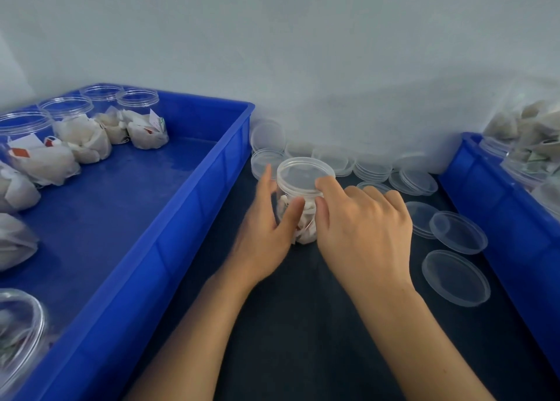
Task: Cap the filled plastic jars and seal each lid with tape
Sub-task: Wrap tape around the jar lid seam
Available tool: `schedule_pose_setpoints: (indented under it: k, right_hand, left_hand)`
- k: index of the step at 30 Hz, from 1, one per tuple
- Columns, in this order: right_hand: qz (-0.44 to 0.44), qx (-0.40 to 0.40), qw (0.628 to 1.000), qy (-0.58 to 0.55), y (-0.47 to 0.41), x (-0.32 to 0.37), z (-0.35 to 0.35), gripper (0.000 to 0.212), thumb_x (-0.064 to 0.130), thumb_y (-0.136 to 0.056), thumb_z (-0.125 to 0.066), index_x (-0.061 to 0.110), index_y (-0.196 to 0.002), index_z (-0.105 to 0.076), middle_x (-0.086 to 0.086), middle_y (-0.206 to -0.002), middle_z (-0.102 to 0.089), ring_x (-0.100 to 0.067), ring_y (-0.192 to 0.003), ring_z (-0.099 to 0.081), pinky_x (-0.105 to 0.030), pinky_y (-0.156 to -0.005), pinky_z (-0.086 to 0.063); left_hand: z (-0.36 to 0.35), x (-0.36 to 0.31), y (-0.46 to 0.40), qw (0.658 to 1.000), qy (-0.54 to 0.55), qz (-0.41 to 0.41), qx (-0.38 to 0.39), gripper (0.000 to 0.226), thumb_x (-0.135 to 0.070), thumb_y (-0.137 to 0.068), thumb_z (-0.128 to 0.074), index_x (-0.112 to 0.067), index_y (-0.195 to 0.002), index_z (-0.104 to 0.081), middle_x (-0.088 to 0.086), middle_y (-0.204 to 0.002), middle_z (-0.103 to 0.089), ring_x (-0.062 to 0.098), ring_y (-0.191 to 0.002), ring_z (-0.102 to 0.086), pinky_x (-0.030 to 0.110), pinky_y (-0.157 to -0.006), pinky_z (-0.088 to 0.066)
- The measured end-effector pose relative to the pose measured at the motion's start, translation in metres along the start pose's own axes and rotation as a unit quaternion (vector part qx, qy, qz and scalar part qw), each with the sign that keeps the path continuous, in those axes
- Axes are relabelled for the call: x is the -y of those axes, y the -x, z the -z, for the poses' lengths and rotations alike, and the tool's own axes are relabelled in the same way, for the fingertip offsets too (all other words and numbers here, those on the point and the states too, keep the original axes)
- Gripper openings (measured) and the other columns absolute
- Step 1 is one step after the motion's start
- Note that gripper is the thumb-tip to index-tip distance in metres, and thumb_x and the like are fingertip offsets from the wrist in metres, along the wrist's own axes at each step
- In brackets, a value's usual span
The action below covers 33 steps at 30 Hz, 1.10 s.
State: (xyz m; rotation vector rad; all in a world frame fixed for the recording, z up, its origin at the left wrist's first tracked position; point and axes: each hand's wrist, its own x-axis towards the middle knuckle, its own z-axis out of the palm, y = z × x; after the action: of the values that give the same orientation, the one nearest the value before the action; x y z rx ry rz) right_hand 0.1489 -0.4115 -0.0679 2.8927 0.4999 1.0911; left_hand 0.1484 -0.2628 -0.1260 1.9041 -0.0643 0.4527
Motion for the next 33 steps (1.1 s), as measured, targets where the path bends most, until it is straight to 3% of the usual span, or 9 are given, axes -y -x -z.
schedule_pose_setpoints:
  k: [2,4,7,11,15,23,33]
  right_hand:
    - [0.001,-0.005,1.000,-0.013,0.001,-0.001,0.000,0.012,0.008,-0.083,-0.072,0.017,-0.087,-0.066,0.001,-0.053,-0.044,-0.025,-0.052,-0.040,-0.038,-0.062,-0.027]
    - [-0.002,-0.012,0.999,-0.046,0.002,-0.004,0.000,0.007,0.012,-0.088,-0.063,0.017,-0.091,-0.068,0.000,-0.055,-0.047,-0.027,-0.054,-0.044,-0.040,-0.062,-0.033]
    - [-0.011,0.011,0.993,-0.115,0.006,-0.008,0.006,0.031,0.020,-0.094,-0.041,0.018,-0.105,-0.070,0.001,-0.062,-0.055,-0.029,-0.060,-0.049,-0.046,-0.068,-0.039]
    - [0.002,0.031,0.990,-0.135,0.012,-0.007,0.018,0.040,0.021,-0.093,-0.035,0.020,-0.117,-0.067,0.004,-0.069,-0.057,-0.027,-0.065,-0.048,-0.047,-0.072,-0.039]
    - [-0.024,0.045,0.995,-0.085,0.016,-0.010,0.022,0.034,0.019,-0.094,-0.040,0.016,-0.119,-0.062,0.003,-0.072,-0.058,-0.026,-0.067,-0.049,-0.044,-0.074,-0.038]
    - [-0.068,0.076,0.994,-0.035,0.019,-0.016,0.013,0.021,0.017,-0.094,-0.042,0.017,-0.110,-0.057,0.004,-0.074,-0.051,-0.024,-0.069,-0.043,-0.040,-0.074,-0.028]
    - [-0.087,0.095,0.991,-0.045,0.019,-0.013,0.004,0.018,0.021,-0.096,-0.040,0.020,-0.106,-0.054,0.006,-0.076,-0.049,-0.022,-0.070,-0.042,-0.038,-0.073,-0.021]
  left_hand:
    - [-0.004,0.004,0.000,0.999,0.030,0.010,-0.014,0.054,-0.061,-0.100,-0.053,-0.039,-0.149,-0.046,-0.023,-0.134,-0.065,0.000,-0.125,-0.062,0.027,-0.099,-0.052]
    - [-0.008,0.004,0.001,0.998,0.040,0.012,-0.051,0.056,-0.066,-0.093,-0.057,-0.039,-0.142,-0.049,-0.022,-0.133,-0.065,0.000,-0.124,-0.063,0.037,-0.101,-0.055]
    - [-0.010,0.002,0.004,0.994,0.045,0.005,-0.100,0.048,-0.063,-0.089,-0.062,-0.044,-0.131,-0.048,-0.016,-0.131,-0.063,0.003,-0.121,-0.064,0.041,-0.098,-0.056]
    - [-0.009,-0.010,0.005,0.986,0.001,-0.002,-0.169,0.046,-0.062,-0.086,-0.057,-0.032,-0.119,-0.053,-0.002,-0.113,-0.064,0.015,-0.104,-0.065,0.048,-0.086,-0.056]
    - [-0.010,-0.021,0.006,0.982,-0.057,-0.012,-0.178,0.046,-0.066,-0.086,-0.054,-0.027,-0.109,-0.057,-0.004,-0.097,-0.063,0.016,-0.091,-0.063,0.037,-0.074,-0.053]
    - [-0.013,-0.030,0.007,0.984,-0.087,0.030,-0.153,0.045,-0.072,-0.080,-0.053,-0.034,-0.103,-0.055,-0.013,-0.095,-0.059,0.002,-0.092,-0.058,0.017,-0.071,-0.041]
    - [-0.014,-0.036,0.009,0.986,-0.048,0.091,-0.132,0.048,-0.077,-0.075,-0.050,-0.036,-0.098,-0.059,-0.010,-0.094,-0.064,0.000,-0.089,-0.059,0.022,-0.069,-0.043]
